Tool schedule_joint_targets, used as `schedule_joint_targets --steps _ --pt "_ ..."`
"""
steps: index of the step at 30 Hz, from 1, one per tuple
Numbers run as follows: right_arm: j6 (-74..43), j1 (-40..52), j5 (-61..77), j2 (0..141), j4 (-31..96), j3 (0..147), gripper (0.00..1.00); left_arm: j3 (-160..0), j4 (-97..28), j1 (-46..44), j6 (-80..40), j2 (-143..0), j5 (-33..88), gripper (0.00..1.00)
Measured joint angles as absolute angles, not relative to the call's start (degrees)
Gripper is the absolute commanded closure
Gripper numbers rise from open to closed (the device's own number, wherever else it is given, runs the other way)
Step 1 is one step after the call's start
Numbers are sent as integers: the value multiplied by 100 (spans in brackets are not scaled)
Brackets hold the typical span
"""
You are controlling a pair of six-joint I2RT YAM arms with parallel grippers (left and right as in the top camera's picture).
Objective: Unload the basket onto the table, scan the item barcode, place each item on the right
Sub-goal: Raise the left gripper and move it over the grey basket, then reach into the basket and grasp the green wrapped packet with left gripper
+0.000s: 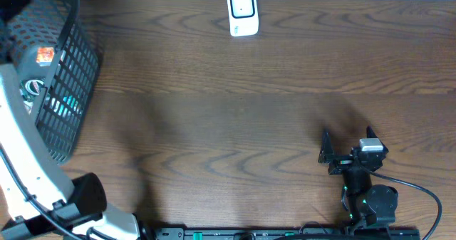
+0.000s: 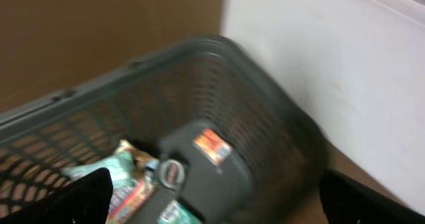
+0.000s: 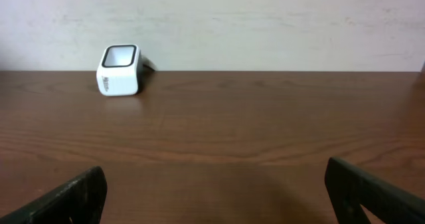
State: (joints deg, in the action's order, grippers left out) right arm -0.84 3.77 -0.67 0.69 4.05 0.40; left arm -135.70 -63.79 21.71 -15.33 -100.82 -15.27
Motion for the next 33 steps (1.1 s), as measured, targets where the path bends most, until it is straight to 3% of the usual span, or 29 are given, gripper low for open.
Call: schedule_joint_targets --steps 10,33 --pt "-84 377 -64 69 405 40 1 -13548 -6412 3221 -1782 -10348 -1667 2" --pt "-84 377 -64 69 405 40 1 -13253 -6930 3275 -1619 -12717 -2224 2"
